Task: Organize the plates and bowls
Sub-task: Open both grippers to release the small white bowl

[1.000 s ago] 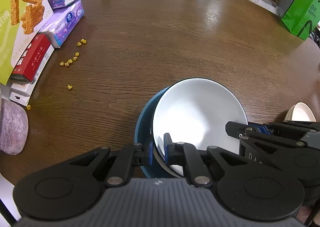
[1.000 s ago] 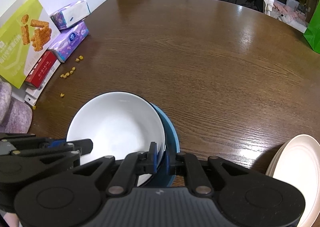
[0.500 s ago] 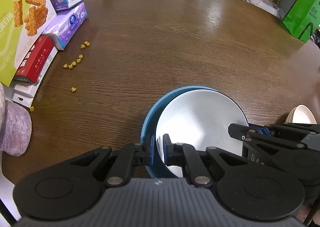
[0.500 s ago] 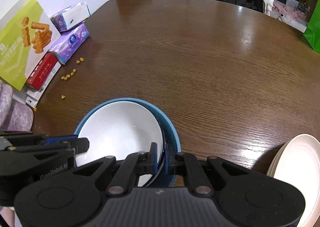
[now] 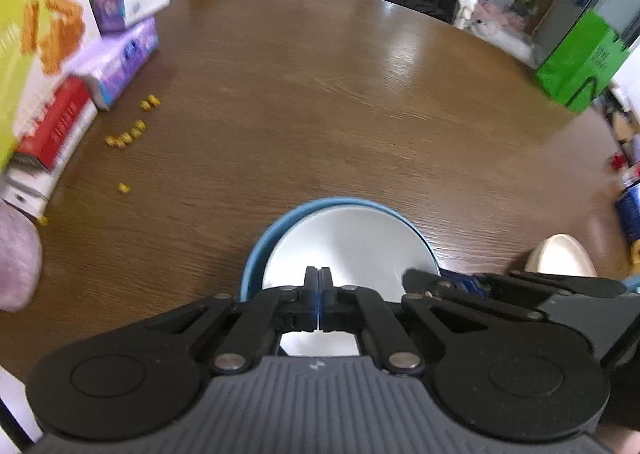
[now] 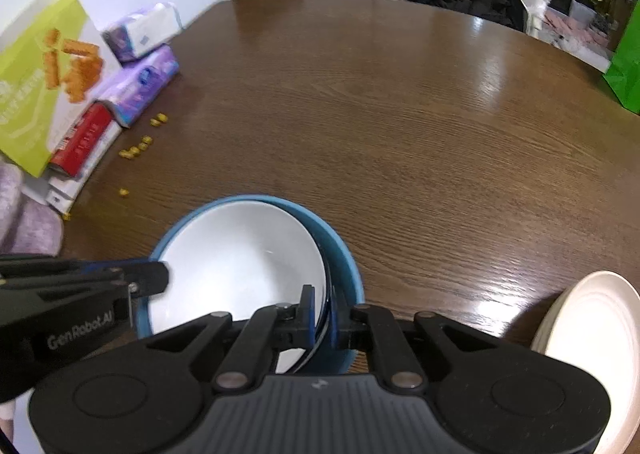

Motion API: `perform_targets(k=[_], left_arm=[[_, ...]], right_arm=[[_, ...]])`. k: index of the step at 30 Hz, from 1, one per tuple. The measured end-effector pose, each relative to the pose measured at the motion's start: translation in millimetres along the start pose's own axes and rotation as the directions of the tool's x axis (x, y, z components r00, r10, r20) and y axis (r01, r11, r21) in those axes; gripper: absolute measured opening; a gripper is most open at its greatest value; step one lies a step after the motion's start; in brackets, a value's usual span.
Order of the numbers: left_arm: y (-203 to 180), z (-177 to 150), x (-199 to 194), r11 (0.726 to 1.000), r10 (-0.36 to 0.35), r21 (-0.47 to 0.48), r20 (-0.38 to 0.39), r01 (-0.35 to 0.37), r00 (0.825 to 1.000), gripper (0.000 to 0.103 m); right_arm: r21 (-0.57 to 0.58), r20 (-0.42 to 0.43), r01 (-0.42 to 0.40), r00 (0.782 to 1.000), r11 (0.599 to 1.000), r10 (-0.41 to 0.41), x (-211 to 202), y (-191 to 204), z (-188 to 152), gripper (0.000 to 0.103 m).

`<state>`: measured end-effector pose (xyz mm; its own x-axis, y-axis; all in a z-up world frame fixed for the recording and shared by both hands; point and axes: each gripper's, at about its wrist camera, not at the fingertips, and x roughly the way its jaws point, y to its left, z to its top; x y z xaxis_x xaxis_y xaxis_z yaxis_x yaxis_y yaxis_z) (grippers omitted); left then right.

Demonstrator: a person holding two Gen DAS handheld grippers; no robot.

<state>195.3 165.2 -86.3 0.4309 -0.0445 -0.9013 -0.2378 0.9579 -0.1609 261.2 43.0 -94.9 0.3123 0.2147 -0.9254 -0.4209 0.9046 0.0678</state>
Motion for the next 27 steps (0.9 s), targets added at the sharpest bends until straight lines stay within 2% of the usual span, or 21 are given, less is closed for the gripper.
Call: perform_targets(k=[8, 12, 13, 14, 15, 16, 17, 18, 19, 20, 21, 22, 23, 24, 25, 27], left_arm=[[-0.4, -1.8, -4.1, 1.000, 0.015, 0.000, 0.015, -0.015, 1.000, 0.003], [8.5, -1.7, -13.8, 1.000, 0.029, -0.012, 0.047, -0.028, 0.998, 0.006], [11.0, -2.3, -16.0, 0.999, 0.030, -0.018, 0.055, -0.029, 0.998, 0.009], [14.2, -3.3, -18.6, 0.999, 0.033, -0.024, 0.064, -0.031, 0.997, 0.021], [17.7, -4.9, -22.0, 0.999, 0.035, -0.031, 0.077, -0.033, 0.996, 0.032], [20.5, -7.0, -26.3, 0.999, 0.041, -0.036, 0.096, -0.038, 0.995, 0.053], [22.9, -10.1, -31.6, 0.999, 0.045, -0.035, 0.124, -0.041, 0.991, 0.061], [24.3, -12.4, -36.0, 0.999, 0.046, -0.029, 0.144, -0.042, 0.989, 0.063], [25.3, -14.6, -39.6, 0.999, 0.048, -0.024, 0.156, -0.044, 0.987, 0.070], [26.5, -16.9, -42.9, 0.999, 0.046, -0.024, 0.168, -0.042, 0.985, 0.082], [28.1, -19.7, -46.0, 0.999, 0.039, -0.025, 0.185, -0.035, 0.982, 0.088], [29.5, -22.6, -49.1, 0.999, 0.040, -0.029, 0.206, -0.035, 0.978, 0.099], [30.7, -25.1, -51.3, 0.999, 0.044, -0.032, 0.224, -0.037, 0.974, 0.103], [31.2, -28.9, -54.3, 0.999, 0.045, -0.033, 0.247, -0.038, 0.968, 0.103], [31.0, -31.6, -57.1, 0.999, 0.044, -0.027, 0.260, -0.039, 0.965, 0.103], [30.7, -38.5, -61.8, 0.999, 0.039, -0.011, 0.284, -0.037, 0.958, 0.103]], right_arm=[[0.035, -0.001, -0.025, 1.000, 0.999, 0.025, -2.8, -6.5, -3.2, 0.008], [0.058, 0.048, -0.032, 0.998, 0.998, 0.029, -17.2, -15.0, 0.3, 0.017], [0.063, 0.063, -0.038, 0.997, 0.997, 0.034, -22.2, -17.5, 1.5, 0.026], [0.066, 0.082, -0.043, 0.996, 0.997, 0.038, -28.1, -19.8, 2.1, 0.036], [0.066, 0.099, -0.045, 0.994, 0.997, 0.039, -33.3, -21.3, 2.5, 0.041], [0.062, 0.117, -0.047, 0.992, 0.997, 0.039, -39.3, -22.8, 1.8, 0.049], [0.057, 0.137, -0.049, 0.990, 0.997, 0.041, -45.2, -24.2, 0.0, 0.057], [0.051, 0.153, -0.049, 0.987, 0.997, 0.041, -49.8, -25.2, -1.8, 0.062], [0.045, 0.169, -0.046, 0.985, 0.998, 0.038, -53.9, -26.0, -4.9, 0.073], [0.039, 0.188, -0.039, 0.982, 0.998, 0.031, -57.9, -27.4, -9.2, 0.085], [0.034, 0.205, -0.035, 0.978, 0.999, 0.028, -60.9, -28.7, -12.6, 0.089], [0.028, 0.226, -0.027, 0.974, 0.999, 0.020, -64.0, -30.2, -17.4, 0.091], [0.022, 0.239, -0.017, 0.971, 1.000, 0.011, -66.5, -31.6, -21.2, 0.093], [0.017, 0.249, -0.006, 0.969, 1.000, 0.001, -69.1, -33.1, -26.1, 0.095], [0.016, 0.252, 0.001, 0.968, 1.000, -0.005, -72.7, -34.9, -30.9, 0.101], [0.014, 0.258, 0.015, 0.966, 1.000, -0.018, -77.1, -36.7, -40.7, 0.103]])
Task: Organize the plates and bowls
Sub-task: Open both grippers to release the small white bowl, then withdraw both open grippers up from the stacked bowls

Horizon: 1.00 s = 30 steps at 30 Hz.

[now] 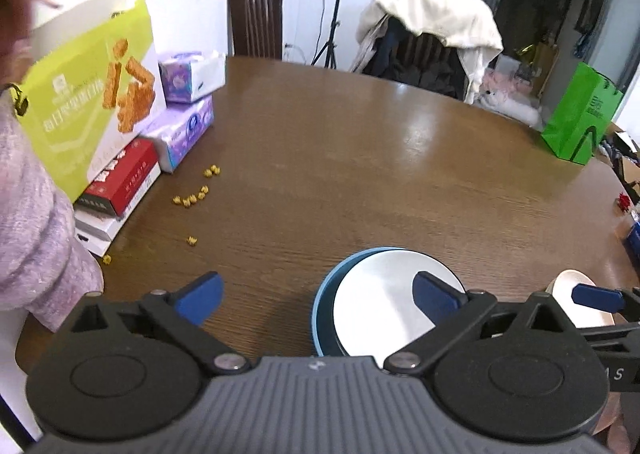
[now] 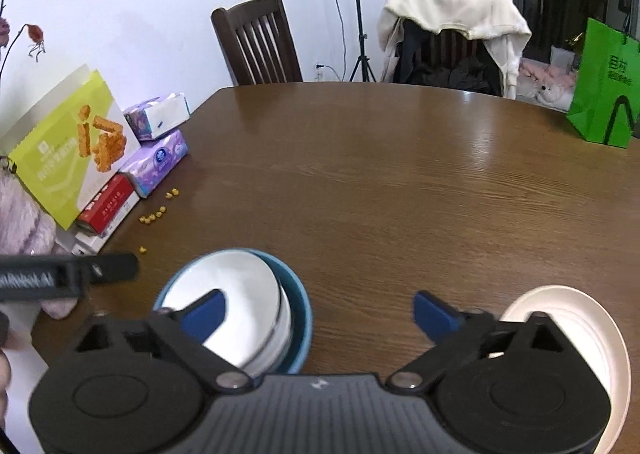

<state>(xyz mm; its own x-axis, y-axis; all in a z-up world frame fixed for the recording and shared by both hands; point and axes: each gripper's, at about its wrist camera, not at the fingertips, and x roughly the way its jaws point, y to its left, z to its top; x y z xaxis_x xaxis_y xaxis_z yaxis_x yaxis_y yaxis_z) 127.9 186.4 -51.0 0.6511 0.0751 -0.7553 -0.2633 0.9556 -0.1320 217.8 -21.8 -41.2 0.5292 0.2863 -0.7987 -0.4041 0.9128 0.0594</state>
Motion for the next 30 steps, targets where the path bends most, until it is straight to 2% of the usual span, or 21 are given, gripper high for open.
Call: perform_targets(k=[5, 14, 20, 24, 30], left_arm=[[1.7, -15.3, -15.5, 1.000, -0.023, 0.019, 0.040, 0.022, 0.999, 0.103], [10.7, -43.8, -33.7, 0.999, -0.041, 0.030, 0.052, 0.039, 0.998, 0.103], [16.1, -60.7, -45.7, 0.996, -0.083, -0.017, 0.043, 0.084, 0.996, 0.103], [11.0, -64.5, -49.6, 0.995, -0.102, -0.007, 0.047, 0.102, 0.994, 0.103], [5.8, -66.1, -51.5, 0.993, -0.117, 0.013, 0.050, 0.116, 0.992, 0.103]], right_arm=[[-0.015, 0.002, 0.005, 1.000, 1.000, -0.005, -19.8, 0.1, -20.5, 0.103], [-0.038, 0.025, -0.003, 1.000, 0.999, 0.004, -54.1, 12.9, -43.1, 0.103], [-0.017, 0.031, 0.007, 0.999, 1.000, -0.007, -63.0, 17.6, -49.0, 0.103], [0.029, 0.048, 0.008, 0.999, 1.000, -0.010, -68.6, 12.7, -49.1, 0.103], [0.052, 0.022, -0.005, 1.000, 0.999, 0.004, -67.7, 13.2, -52.5, 0.103]])
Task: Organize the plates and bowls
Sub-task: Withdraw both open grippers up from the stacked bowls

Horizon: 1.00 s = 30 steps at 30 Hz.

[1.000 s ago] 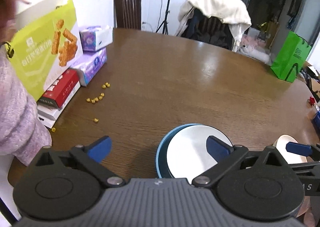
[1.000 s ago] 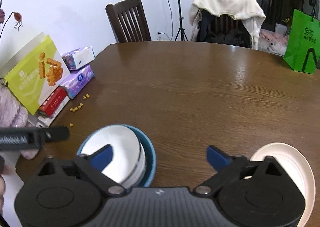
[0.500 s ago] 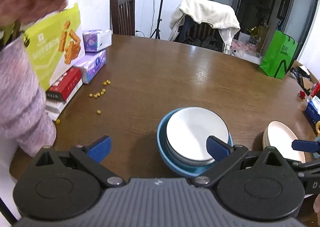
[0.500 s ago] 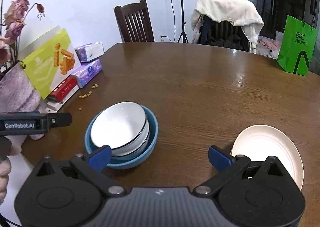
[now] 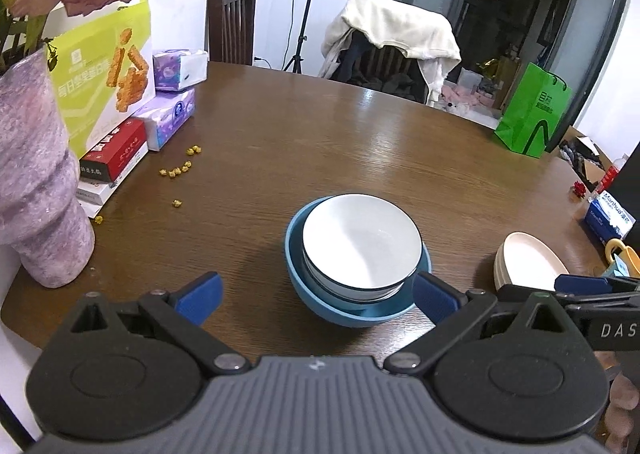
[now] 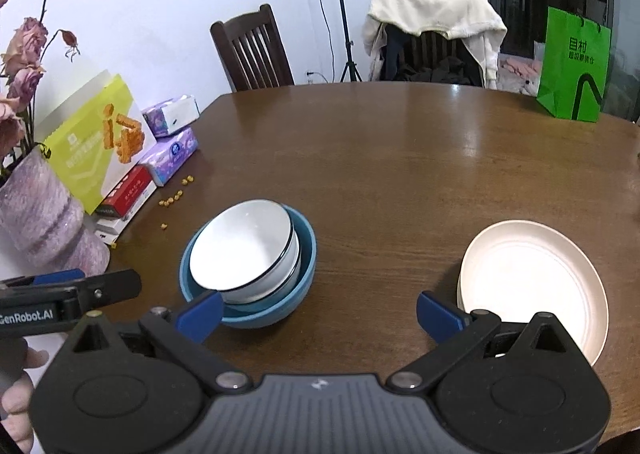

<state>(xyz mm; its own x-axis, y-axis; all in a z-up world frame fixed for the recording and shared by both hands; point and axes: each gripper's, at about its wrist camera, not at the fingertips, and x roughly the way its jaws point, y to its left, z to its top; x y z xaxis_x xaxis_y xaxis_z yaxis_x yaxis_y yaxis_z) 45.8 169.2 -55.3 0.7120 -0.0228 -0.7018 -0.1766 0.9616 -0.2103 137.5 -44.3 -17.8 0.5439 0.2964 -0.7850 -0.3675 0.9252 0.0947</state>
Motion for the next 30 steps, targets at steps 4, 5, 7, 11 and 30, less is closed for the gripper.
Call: perform_targets(k=[4, 5, 7, 11, 30], left_arm=[[-0.4, 0.1, 0.5, 1.000, -0.007, 0.003, -0.002, 0.007, 1.000, 0.103], [-0.6, 0.1, 0.3, 1.000, -0.010, 0.002, -0.001, 0.010, 1.000, 0.103], [-1.0, 0.0, 0.6, 1.000, -0.018, 0.003, -0.001, 0.018, 1.000, 0.103], [-2.4, -1.5, 0.3, 0.999, -0.033, 0.013, 0.001, 0.033, 0.999, 0.103], [10.1, -2.7, -0.2, 0.999, -0.025, -0.042, 0.004, 0.025, 1.000, 0.103]], right_arm=[[-0.014, 0.004, 0.003, 1.000, 1.000, -0.003, -3.9, 4.6, -0.8, 0.103], [-0.013, 0.006, 0.001, 1.000, 1.000, -0.001, -4.7, 4.9, -0.9, 0.103], [-0.011, 0.006, -0.006, 1.000, 1.000, 0.007, -6.4, 4.8, -1.3, 0.103], [-0.003, 0.000, 0.003, 1.000, 1.000, -0.003, -7.4, 4.0, -1.6, 0.103], [-0.016, -0.008, 0.049, 0.999, 0.999, -0.049, -2.0, 11.0, 9.6, 0.103]])
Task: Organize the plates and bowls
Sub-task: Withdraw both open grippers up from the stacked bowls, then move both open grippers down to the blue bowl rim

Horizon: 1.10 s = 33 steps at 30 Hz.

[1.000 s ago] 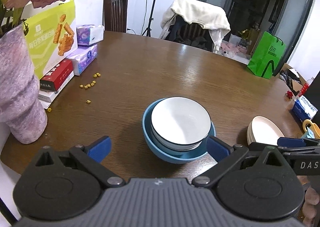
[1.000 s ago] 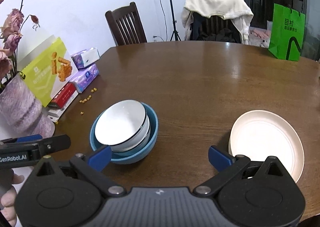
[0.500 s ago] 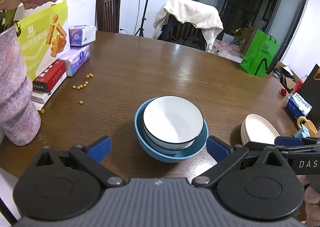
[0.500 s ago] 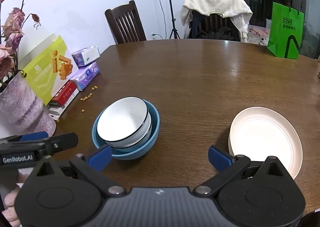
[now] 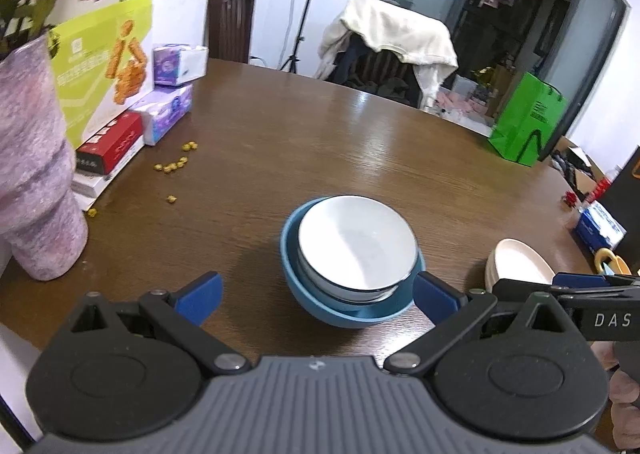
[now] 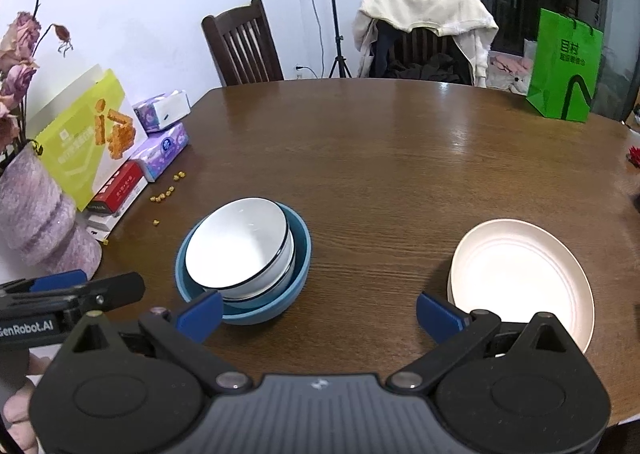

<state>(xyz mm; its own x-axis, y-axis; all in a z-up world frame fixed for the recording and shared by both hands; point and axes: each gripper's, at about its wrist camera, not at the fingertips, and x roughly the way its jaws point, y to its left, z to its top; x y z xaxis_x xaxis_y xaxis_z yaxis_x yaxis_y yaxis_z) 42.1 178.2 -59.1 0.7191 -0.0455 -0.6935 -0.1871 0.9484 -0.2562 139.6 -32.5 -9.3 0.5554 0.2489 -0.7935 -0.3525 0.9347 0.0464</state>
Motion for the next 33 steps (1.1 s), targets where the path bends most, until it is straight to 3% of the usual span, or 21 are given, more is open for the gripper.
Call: perform_targets(k=[16, 33], left_arm=[[20.6, 15.8, 16.7, 0.989, 0.128, -0.075, -0.028, -0.130, 0.991, 0.103], [20.3, 40.3, 75.3, 0.981, 0.142, -0.111, -0.133, -0.157, 0.981, 0.103]], right_arm=[[-0.064, -0.050, -0.081, 0.996, 0.995, 0.078, 46.6, 11.0, 33.5, 0.103], [0.011, -0.142, -0.081, 0.986, 0.997, 0.081, 101.1, -18.9, 53.9, 0.103]])
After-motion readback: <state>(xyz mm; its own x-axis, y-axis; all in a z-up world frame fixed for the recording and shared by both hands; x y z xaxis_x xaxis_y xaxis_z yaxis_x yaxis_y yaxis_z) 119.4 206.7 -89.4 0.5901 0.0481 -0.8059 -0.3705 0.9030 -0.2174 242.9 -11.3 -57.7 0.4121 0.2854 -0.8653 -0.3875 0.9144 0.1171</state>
